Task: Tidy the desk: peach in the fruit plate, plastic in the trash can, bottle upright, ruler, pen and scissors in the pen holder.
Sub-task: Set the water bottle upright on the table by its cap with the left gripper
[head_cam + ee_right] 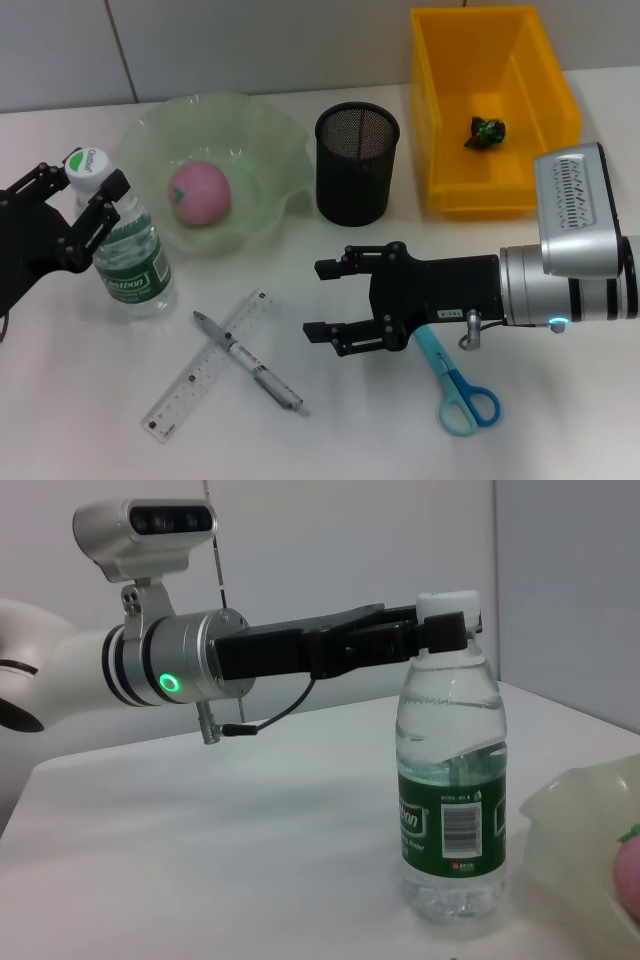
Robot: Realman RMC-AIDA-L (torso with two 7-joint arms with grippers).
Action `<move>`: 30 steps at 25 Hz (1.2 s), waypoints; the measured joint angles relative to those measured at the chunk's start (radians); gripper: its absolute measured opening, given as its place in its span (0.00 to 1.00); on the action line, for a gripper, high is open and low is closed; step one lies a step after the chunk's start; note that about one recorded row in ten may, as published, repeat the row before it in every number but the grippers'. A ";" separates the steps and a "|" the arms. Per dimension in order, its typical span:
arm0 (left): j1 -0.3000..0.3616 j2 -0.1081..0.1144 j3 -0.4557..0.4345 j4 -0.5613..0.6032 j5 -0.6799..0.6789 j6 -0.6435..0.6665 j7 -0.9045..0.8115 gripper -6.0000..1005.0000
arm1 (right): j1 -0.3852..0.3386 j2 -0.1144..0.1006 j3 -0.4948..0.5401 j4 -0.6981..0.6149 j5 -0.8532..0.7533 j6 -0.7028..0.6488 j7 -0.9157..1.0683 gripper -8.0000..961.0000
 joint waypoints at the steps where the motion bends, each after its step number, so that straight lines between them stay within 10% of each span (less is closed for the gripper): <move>1: -0.002 0.000 0.000 -0.004 0.000 -0.002 0.003 0.46 | 0.000 0.000 0.000 0.000 0.000 0.000 0.000 0.80; 30: -0.009 -0.002 0.007 -0.009 0.000 -0.021 0.033 0.47 | 0.003 0.000 0.000 0.006 0.000 0.000 0.000 0.80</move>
